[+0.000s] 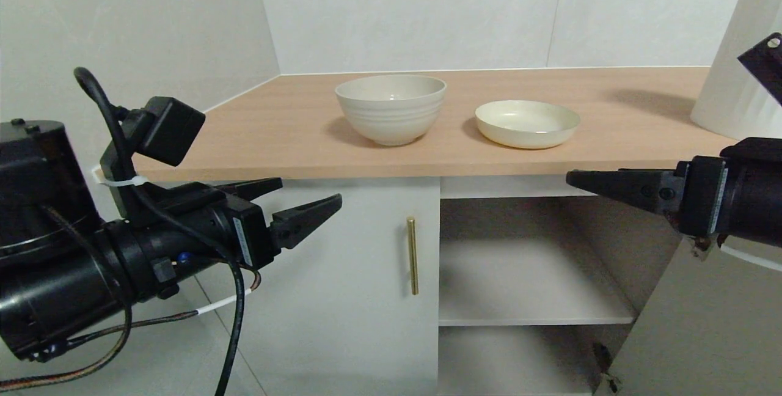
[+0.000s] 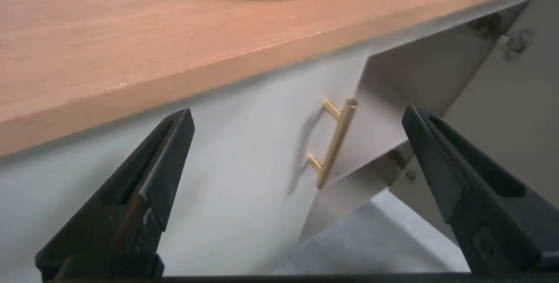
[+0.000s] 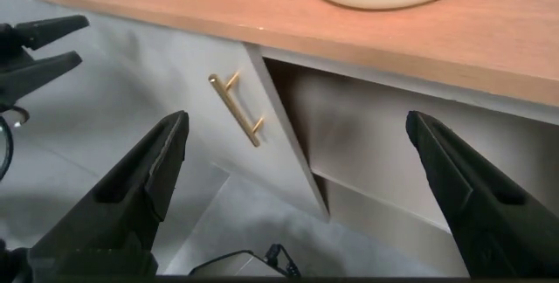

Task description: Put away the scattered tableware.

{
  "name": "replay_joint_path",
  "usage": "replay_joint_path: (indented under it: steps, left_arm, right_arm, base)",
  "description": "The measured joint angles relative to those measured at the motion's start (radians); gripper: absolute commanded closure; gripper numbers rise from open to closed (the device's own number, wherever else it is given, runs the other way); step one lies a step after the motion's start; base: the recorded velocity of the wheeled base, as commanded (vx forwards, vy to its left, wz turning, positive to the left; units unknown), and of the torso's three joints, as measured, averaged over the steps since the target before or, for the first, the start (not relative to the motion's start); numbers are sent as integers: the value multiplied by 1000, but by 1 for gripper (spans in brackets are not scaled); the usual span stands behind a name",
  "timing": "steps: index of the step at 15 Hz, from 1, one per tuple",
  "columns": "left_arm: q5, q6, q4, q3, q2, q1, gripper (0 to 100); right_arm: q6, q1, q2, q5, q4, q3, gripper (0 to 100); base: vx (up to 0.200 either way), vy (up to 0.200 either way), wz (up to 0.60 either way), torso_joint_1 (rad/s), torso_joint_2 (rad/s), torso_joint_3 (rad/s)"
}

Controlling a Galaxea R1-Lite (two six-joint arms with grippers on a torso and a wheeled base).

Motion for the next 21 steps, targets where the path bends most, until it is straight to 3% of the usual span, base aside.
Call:
replay_joint_path:
  steps: [5, 11, 17, 18, 21]
  left_arm:
    - [-2, 0, 4, -2, -30, -1, 0]
    - [2, -5, 6, -27, -13, -1, 0]
    - [7, -40, 30, -216, 149, 1, 0]
    - [14, -50, 30, -233, 183, 0, 0]
    - [108, -137, 31, -304, 285, 0, 0]
  right_arm:
    - [-3, 18, -7, 0, -6, 8, 0]
    - [-3, 14, 14, -2, -9, 9, 0]
    - [-5, -9, 81, -1, -54, 2, 0]
    - [-5, -17, 88, -1, -58, 2, 0]
    - [-6, -46, 121, -10, -72, -5, 0]
  base:
    - [0, 0, 0, 49, -173, -187]
    - [0, 0, 0, 135, -487, -310]
    - [0, 0, 0, 163, -439, -273]
    - [0, 0, 0, 56, -168, -100]
    - [0, 0, 0, 12, -32, -20]
